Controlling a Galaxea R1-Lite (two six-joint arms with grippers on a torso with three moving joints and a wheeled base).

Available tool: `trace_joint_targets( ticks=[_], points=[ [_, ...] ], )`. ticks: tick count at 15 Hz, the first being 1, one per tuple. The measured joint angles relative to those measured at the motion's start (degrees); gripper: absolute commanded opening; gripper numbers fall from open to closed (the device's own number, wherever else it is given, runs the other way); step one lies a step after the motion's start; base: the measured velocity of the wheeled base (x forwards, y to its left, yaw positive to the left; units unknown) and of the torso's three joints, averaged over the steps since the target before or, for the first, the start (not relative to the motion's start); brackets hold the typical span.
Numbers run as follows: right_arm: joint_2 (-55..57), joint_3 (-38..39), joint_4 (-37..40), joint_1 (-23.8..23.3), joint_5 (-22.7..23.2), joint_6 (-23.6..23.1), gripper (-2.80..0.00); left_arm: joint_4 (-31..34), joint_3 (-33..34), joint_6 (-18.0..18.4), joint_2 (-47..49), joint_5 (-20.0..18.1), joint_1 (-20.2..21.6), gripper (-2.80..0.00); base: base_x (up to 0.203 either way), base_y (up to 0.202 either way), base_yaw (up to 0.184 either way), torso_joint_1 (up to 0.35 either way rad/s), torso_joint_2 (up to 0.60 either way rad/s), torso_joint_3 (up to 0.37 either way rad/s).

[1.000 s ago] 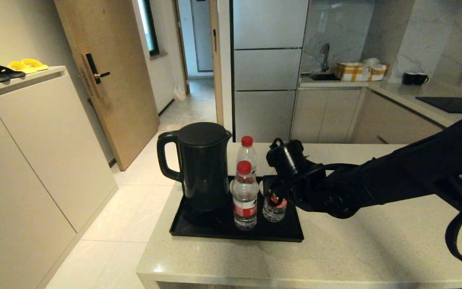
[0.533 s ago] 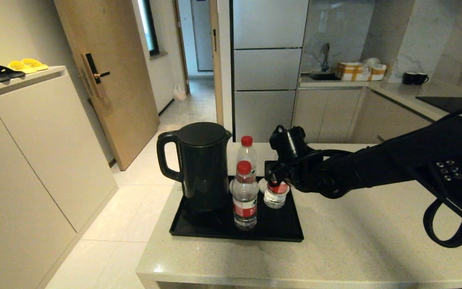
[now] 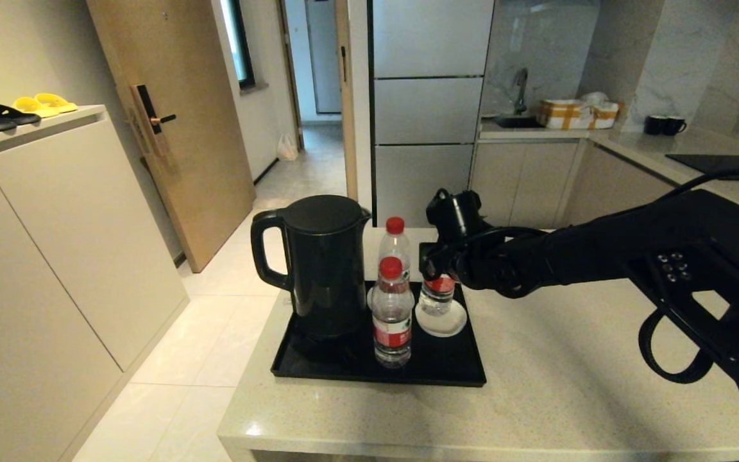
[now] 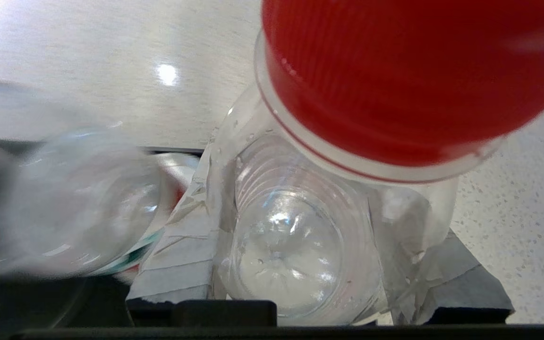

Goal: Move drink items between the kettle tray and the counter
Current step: Return the bottled water to its original position

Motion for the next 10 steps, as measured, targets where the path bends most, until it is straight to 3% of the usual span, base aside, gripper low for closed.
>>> trace_joint_targets(
  ticks=[4,5,10],
  points=[
    [1.99,0.33,-0.28,0.09,-0.2,0.42,-2.8,0.0,0.0,0.0,0.0,0.0,0.02,-2.8,0.0,0.0,0.0,0.0,0.0,0.0],
    [2.01,0.62,-0.3,0.09,-0.22,0.36,0.0,0.02,0.0,-0.02,0.0,0.0,0.0,-2.8,0.0,0.0,0.0,0.0,0.0,0.0],
    [-0.25,2.04,0.81,0.04,0.22,0.53,0.0,0.0,0.0,0.02,0.0,-0.02,0.0,-2.8,0.0,0.0,0.0,0.0,0.0,0.0]
  ],
)
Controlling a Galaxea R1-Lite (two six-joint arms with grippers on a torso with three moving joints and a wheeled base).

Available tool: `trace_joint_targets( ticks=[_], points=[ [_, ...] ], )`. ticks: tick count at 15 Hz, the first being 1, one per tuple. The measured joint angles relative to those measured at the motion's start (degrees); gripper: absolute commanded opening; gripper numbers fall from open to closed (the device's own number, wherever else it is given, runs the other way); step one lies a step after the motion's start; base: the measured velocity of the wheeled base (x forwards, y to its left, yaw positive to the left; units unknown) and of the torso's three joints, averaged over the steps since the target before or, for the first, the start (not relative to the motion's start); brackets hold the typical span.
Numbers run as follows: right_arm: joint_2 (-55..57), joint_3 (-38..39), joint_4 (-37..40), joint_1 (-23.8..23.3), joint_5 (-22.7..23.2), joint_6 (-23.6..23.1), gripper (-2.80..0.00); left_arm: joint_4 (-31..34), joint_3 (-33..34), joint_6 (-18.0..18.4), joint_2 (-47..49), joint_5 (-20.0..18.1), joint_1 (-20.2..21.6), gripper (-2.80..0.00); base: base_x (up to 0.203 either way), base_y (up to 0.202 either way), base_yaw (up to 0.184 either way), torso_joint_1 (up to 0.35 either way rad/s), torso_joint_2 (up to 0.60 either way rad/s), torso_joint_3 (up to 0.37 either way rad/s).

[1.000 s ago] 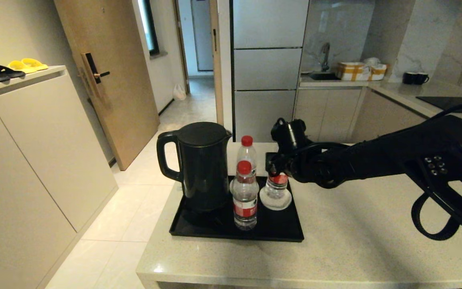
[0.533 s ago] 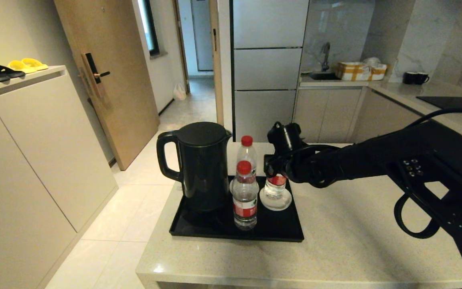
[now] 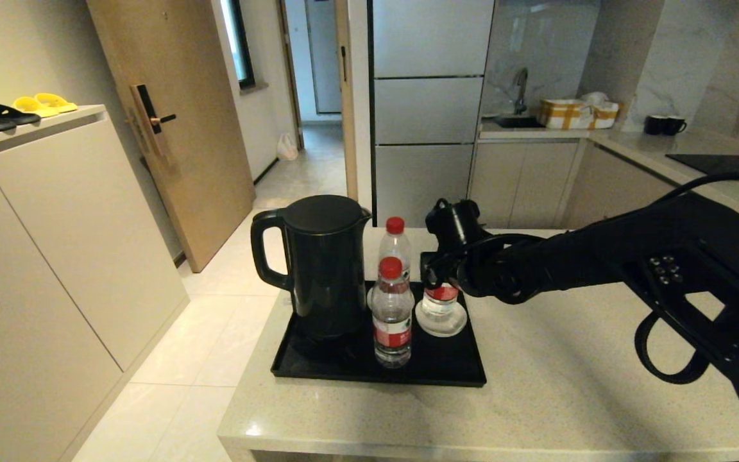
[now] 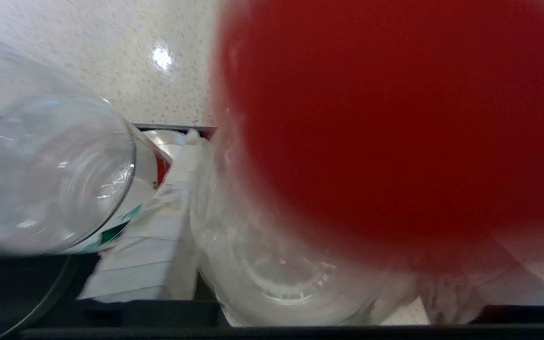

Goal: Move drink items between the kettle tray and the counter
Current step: Return the bottled water to its original position, then pick up the bottled water

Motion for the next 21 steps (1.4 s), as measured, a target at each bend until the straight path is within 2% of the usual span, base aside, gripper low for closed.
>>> trace_joint_targets(
  ticks=[6,11,13,14,15,17,19,21],
  points=[
    [-11.61,9.83,4.67,1.84,4.77,-0.15,0.0,0.02,0.0,-0.02,0.0,0.02,0.02,-2.8,0.0,0.0,0.0,0.0,0.0,0.0],
    [-27.06,21.05,13.48,5.96,13.17,-1.33,0.0,0.01,0.0,-0.04,0.0,0.03,0.02,-2.8,0.0,0.0,0.0,0.0,0.0,0.0],
    [-33.16,23.18,16.89,6.82,14.3,-1.41,0.0,0.02,0.0,-0.04,0.0,0.02,0.0,-2.8,0.0,0.0,0.0,0.0,0.0,0.0],
    [-36.7,24.01,18.9,6.94,14.48,-1.37,-2.7,0.02,0.0,-0.01,0.0,0.02,0.0,-2.8,0.0,0.0,0.0,0.0,0.0,0.0],
    [-40.48,24.78,20.81,7.0,14.29,-1.22,-2.8,0.02,0.0,-0.04,0.0,0.02,0.0,-2.8,0.0,0.0,0.0,0.0,0.0,0.0],
    [-49.76,26.75,24.88,5.67,12.29,-0.58,-2.8,0.02,0.0,-0.02,0.0,0.02,0.0,-2.8,0.0,0.0,0.0,0.0,0.0,0.0],
    [-60.08,28.39,30.67,2.13,9.9,0.34,-2.8,0.02,0.0,-0.02,0.0,0.0,0.0,-2.8,0.0,0.0,0.0,0.0,0.0,0.0],
    [-70.92,28.06,40.3,-3.35,7.79,1.43,-2.8,0.02,0.0,-0.02,0.0,0.02,0.02,-2.8,0.0,0.0,0.0,0.0,0.0,0.0]
  ],
)
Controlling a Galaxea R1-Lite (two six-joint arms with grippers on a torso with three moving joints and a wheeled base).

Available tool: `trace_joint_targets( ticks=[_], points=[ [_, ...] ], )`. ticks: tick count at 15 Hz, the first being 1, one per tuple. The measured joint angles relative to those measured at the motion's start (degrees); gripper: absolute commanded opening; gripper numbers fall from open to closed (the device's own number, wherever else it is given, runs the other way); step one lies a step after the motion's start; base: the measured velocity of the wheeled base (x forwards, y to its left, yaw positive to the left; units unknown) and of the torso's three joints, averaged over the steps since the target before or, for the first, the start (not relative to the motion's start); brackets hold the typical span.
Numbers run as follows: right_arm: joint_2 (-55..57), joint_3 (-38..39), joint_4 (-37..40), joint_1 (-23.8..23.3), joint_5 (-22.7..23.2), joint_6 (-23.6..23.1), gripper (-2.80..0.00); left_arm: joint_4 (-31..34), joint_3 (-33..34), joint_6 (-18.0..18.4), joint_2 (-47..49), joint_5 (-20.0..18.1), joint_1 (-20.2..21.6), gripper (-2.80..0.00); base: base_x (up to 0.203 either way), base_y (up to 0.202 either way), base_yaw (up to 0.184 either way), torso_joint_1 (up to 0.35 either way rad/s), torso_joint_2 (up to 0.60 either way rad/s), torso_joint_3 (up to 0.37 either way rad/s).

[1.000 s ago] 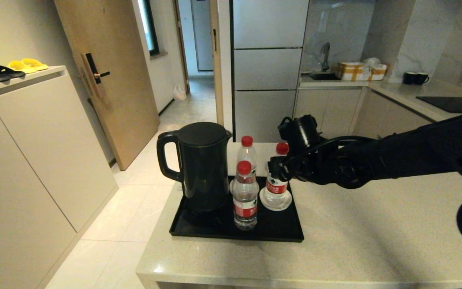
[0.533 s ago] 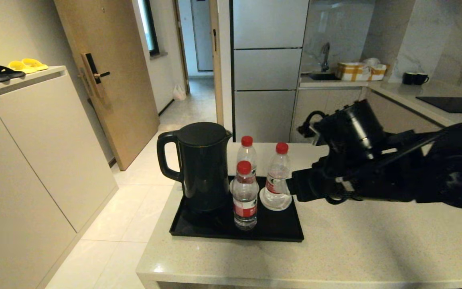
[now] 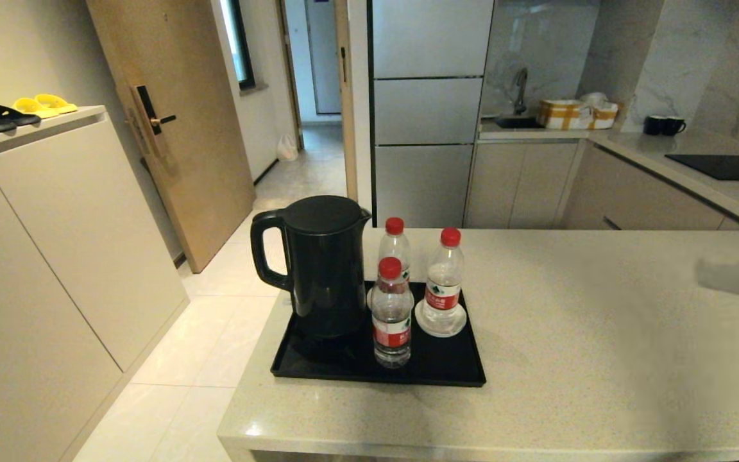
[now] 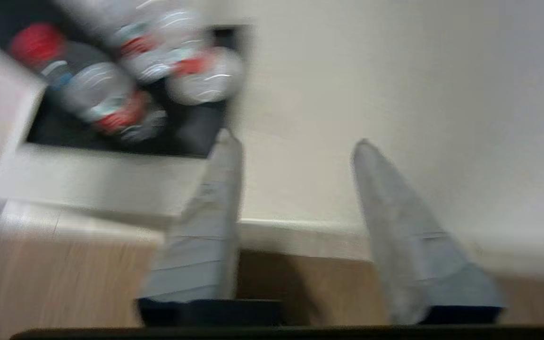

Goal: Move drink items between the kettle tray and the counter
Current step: Pick up the bottled water

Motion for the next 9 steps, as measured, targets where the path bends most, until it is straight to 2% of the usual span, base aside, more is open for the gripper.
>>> trace_joint_targets(
  ticks=[2,5,7,9],
  points=[
    [-7.9,-5.99,12.07,-7.84,-1.14,2.36,-2.8,-0.02,0.0,-0.02,0.0,0.0,-0.04,-2.8,0.0,0.0,0.0,0.0,0.0,0.0],
    [-18.19,-18.96,32.86,-15.36,0.78,5.04,-2.8,0.0,0.0,0.0,0.0,0.01,-0.04,-2.8,0.0,0.0,0.0,0.0,0.0,0.0],
    [-25.68,-21.3,42.88,-19.0,1.66,1.62,-2.8,0.0,0.0,0.02,0.0,0.0,-0.02,-2.8,0.0,0.0,0.0,0.0,0.0,0.0],
    [-33.68,-18.55,46.08,-22.76,2.22,-4.56,-2.8,0.0,0.0,0.0,0.0,0.02,-0.02,-2.8,0.0,0.0,0.0,0.0,0.0,0.0]
  ],
)
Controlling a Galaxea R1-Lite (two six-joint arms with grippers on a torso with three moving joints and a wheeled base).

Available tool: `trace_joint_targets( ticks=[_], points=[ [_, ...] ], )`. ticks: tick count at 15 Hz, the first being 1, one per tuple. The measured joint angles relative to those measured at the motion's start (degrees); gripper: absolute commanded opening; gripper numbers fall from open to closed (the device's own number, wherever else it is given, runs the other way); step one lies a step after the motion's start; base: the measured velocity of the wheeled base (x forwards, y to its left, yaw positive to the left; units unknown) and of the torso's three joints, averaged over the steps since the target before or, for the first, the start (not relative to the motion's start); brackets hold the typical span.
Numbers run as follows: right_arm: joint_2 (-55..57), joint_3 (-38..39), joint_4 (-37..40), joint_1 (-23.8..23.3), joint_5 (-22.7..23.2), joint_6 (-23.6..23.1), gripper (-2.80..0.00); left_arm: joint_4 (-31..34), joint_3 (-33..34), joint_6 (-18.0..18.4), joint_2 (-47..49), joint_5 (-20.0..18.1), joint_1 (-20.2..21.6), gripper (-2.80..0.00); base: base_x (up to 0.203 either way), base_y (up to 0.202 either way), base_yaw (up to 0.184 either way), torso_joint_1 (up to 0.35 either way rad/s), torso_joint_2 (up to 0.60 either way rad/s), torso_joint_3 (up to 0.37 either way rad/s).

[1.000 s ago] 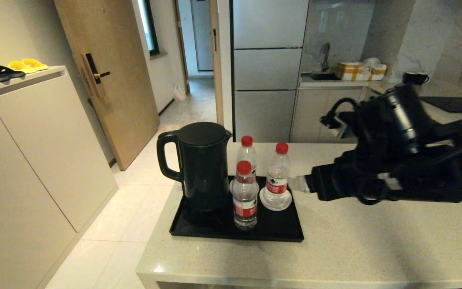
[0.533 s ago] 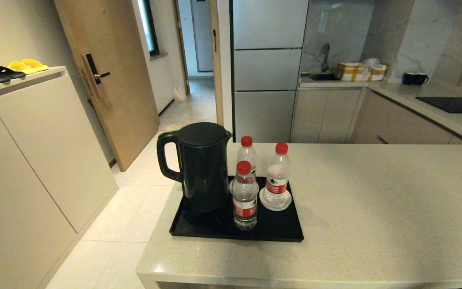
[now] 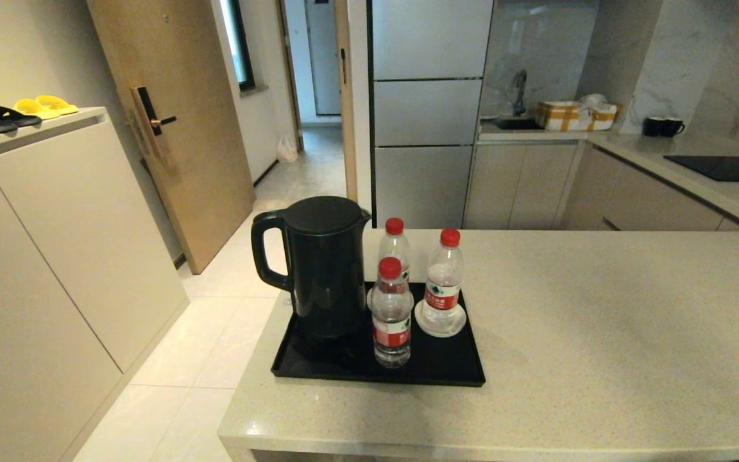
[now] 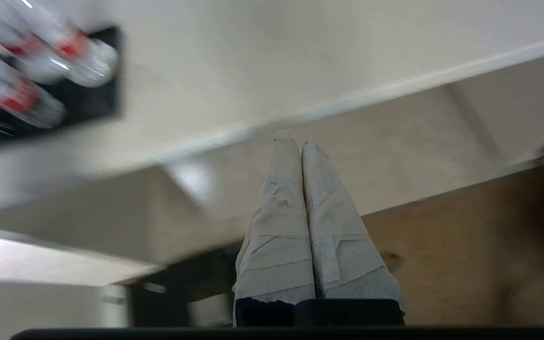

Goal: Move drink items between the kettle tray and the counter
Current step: Pick up the bottled water

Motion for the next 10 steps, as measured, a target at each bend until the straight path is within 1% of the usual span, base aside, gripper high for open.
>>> trace_joint_targets(
  ticks=[2,3,4,5,7,9,10],
  points=[
    [-7.42,7.62,0.43,-3.23,1.01,-5.32,-2.8,0.0,0.0,0.0,0.0,-0.04,0.01,-2.8,0.0,0.0,0.0,0.0,0.0,0.0],
    [-10.73,12.11,-0.54,-4.06,1.6,-7.1,-2.8,-0.02,0.0,0.0,0.0,0.0,0.02,-2.8,0.0,0.0,0.0,0.0,0.0,0.0],
    [-13.52,16.93,-2.88,-4.43,2.26,-8.44,-2.8,0.0,0.0,-0.02,0.0,-0.02,-0.01,-2.8,0.0,0.0,0.0,0.0,0.0,0.0],
    [-16.39,23.2,-7.08,-4.58,2.98,-10.33,-2.8,-0.02,0.0,-0.02,0.0,-0.01,-0.01,-2.8,0.0,0.0,0.0,0.0,0.0,0.0],
    [-21.01,38.04,-19.96,-4.76,3.8,-15.23,-2.8,-0.01,0.0,-0.01,0.0,-0.02,0.0,-2.8,0.0,0.0,0.0,0.0,0.0,0.0],
    [-24.02,52.53,-36.52,-4.76,5.74,-20.68,-2.8,-0.02,0.0,-0.01,0.0,-0.02,0.0,-2.8,0.0,0.0,0.0,0.0,0.0,0.0],
    [-25.04,61.2,-45.58,-4.76,7.68,-24.05,-2.8,0.0,0.0,-0.02,0.0,-0.02,0.0,-2.8,0.0,0.0,0.0,0.0,0.0,0.0]
  ],
)
